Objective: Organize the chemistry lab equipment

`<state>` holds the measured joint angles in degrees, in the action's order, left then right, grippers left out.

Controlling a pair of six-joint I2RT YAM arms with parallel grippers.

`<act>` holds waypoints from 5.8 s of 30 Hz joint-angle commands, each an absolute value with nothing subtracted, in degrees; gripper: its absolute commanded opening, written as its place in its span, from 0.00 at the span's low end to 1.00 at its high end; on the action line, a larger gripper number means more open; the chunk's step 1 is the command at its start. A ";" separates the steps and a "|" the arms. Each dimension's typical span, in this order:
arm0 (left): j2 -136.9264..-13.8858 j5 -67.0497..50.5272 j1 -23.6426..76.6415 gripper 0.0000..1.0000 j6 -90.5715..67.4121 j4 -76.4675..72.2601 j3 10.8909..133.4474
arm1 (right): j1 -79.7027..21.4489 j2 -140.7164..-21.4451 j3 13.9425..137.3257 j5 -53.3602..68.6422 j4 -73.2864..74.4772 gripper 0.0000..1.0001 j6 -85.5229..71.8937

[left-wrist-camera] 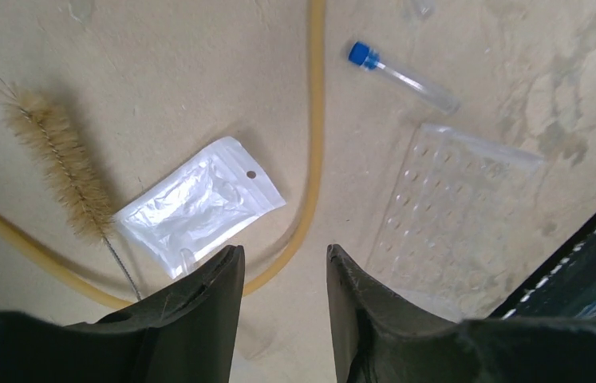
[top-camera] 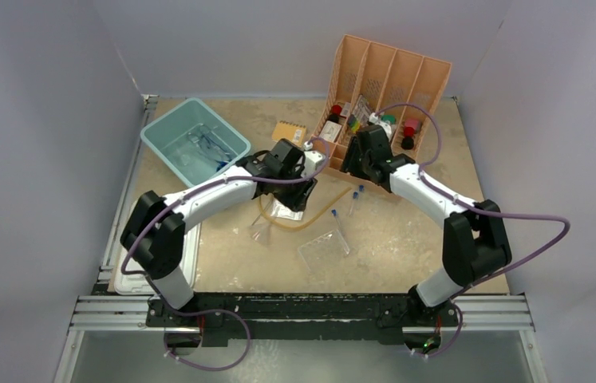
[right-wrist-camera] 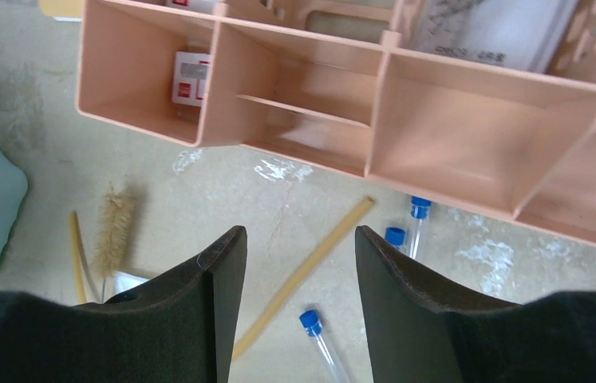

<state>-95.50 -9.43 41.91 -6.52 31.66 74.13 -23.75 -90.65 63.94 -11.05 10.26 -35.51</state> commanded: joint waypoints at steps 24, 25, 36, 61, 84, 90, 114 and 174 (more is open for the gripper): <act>-108.06 16.34 36.21 0.20 -13.16 31.30 76.92 | -18.84 -84.55 58.70 -14.57 13.87 0.55 -37.18; -108.44 15.58 36.13 0.21 -12.84 31.31 77.04 | -18.81 -84.62 58.78 -14.59 13.93 0.55 -36.78; -110.32 11.03 36.09 0.27 -11.90 31.40 77.41 | -18.54 -84.85 59.59 -15.55 14.13 0.55 -33.68; -103.57 35.62 35.56 0.00 -17.88 26.15 93.68 | -18.46 -80.57 57.72 -19.85 12.52 0.56 -31.02; -91.87 44.41 23.66 0.00 -37.17 20.07 86.53 | -18.44 -81.22 58.18 -19.77 12.52 0.56 -30.67; -96.51 38.89 16.66 0.00 -43.64 25.19 89.21 | -18.43 -81.32 58.25 -19.99 12.52 0.56 -30.50; -109.13 21.73 9.14 0.32 -52.99 25.57 90.07 | -18.42 -81.96 59.68 -22.63 12.92 0.57 -28.92; -125.12 -3.18 34.23 0.58 6.75 36.21 99.05 | -18.41 -79.72 58.10 -24.21 12.74 0.58 -28.78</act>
<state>-124.27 -3.03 34.24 5.15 37.45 96.31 -18.68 -82.08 57.71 -21.89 13.45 -29.47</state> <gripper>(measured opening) 0.590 0.580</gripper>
